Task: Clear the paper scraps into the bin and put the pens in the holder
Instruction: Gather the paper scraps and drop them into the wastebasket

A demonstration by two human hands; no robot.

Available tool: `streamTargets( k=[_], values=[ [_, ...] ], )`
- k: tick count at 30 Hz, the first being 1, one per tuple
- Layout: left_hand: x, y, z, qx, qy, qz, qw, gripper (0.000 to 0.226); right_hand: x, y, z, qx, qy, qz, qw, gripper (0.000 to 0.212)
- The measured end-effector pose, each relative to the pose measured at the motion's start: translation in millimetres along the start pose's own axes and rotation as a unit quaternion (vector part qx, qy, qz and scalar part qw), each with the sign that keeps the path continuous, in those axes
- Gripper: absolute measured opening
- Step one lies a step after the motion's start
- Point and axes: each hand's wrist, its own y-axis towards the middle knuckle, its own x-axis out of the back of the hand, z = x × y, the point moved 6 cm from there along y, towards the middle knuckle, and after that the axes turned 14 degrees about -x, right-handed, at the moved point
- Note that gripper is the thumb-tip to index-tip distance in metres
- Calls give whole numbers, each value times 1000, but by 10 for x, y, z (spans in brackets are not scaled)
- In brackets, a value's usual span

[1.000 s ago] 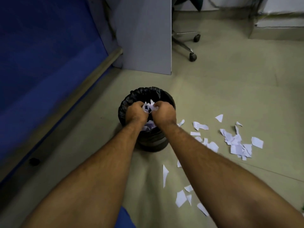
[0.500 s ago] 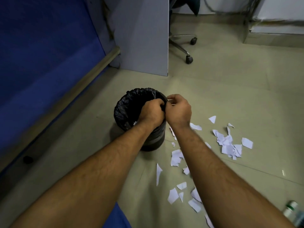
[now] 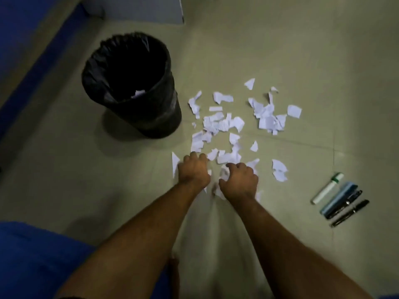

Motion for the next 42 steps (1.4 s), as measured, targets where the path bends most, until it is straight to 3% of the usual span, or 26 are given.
streamTargets(
  k=[2, 6, 8, 11, 13, 16, 19, 23, 27, 29, 31, 33, 35, 38, 40, 42],
  values=[
    [-197, -47, 127, 38, 32, -9, 999, 70, -166, -88, -103, 14, -45, -34, 998, 59],
    [-534, -54, 317, 146, -63, 5, 987, 83, -328, -65, -190, 21, -47, -46, 998, 73],
    [-577, -22, 176, 115, -55, -20, 992, 79, -327, -8, -128, 52, -20, -55, 997, 68],
    [-571, 34, -161, -8, -95, -66, 993, 65, -220, 78, -68, 108, 72, -73, 989, 59],
    [-503, 31, -252, -37, -128, -97, 986, 57, -104, 99, -184, 99, 86, -110, 985, 57],
    [-472, -82, -182, 51, -73, -129, 988, 45, -47, -29, -442, 27, 72, -142, 987, 57],
    [-555, -179, -227, 136, -83, -52, 986, 48, -143, -178, -515, -21, 45, -100, 994, 66],
    [-523, 39, -477, 56, -97, -34, 993, 49, -229, -126, -546, -27, 14, -81, 996, 55],
    [-450, 275, -653, -30, -195, -47, 979, 48, -152, 147, -589, 22, 106, -113, 988, 30],
    [-329, 348, -658, -64, -180, -93, 977, 44, -25, 313, -602, 29, 144, -126, 981, 32],
    [-192, 411, -660, -112, -79, -141, 981, 46, 79, 453, -592, 43, 139, -150, 978, 46],
    [-196, 530, -639, -147, 18, -93, 985, 73, 86, 589, -549, 60, 78, -129, 987, 73],
    [-277, 663, -582, -156, 3, 53, 986, 110, 48, 698, -508, 65, 30, -46, 996, 93],
    [-357, 722, -538, -167, 38, 187, 967, 141, -6, 749, -414, 106, -40, 45, 993, 105],
    [-484, 646, -534, -163, 82, 217, 959, 146, -68, 680, -368, 133, -66, 64, 987, 107],
    [-598, 568, -534, -167, 113, 187, 961, 142, -127, 590, -359, 128, -84, 67, 986, 108]
  ],
)
